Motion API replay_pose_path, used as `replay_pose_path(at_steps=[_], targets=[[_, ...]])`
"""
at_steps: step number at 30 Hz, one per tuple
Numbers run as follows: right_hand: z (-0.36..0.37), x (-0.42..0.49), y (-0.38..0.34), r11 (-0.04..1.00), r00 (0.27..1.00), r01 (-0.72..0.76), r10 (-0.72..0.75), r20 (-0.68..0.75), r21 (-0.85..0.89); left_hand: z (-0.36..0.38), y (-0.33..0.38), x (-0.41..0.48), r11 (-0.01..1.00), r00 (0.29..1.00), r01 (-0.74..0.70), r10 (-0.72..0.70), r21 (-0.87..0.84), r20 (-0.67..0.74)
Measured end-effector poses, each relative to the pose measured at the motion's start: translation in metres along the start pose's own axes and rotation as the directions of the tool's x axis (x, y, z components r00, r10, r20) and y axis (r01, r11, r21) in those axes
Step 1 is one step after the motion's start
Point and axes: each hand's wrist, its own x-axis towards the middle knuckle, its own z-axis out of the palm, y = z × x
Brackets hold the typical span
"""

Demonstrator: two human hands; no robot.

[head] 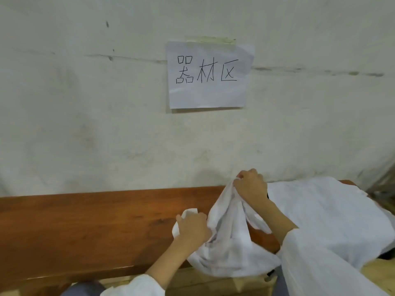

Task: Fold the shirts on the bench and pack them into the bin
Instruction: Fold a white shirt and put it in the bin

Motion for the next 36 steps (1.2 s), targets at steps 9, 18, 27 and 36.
replay_pose_path(at_steps=[9, 18, 27, 36], targets=[[-0.004, -0.004, -0.016, 0.402, 0.976, -0.219, 0.081, 0.203, 0.889, -0.001, -0.032, 0.005, 0.650, 0.890, -0.185, -0.207, -0.737, -0.406], [0.094, -0.083, 0.019, 0.956, 0.958, -0.141, 0.066, 0.279, 0.259, 0.033, -0.029, -0.021, 0.685, 0.869, -0.110, -0.285, -0.720, -0.404], [0.114, -0.044, 0.009, 0.956, 0.957, 0.178, -0.113, 0.268, -0.232, 0.061, -0.059, -0.001, 0.983, 0.914, -0.027, -0.048, -0.179, -0.403], [0.143, -0.081, 0.010, 0.955, 0.951, 0.252, -0.215, 0.220, -0.157, 0.035, -0.084, 0.050, 0.970, 0.817, 0.108, -0.211, -0.217, -0.536]])
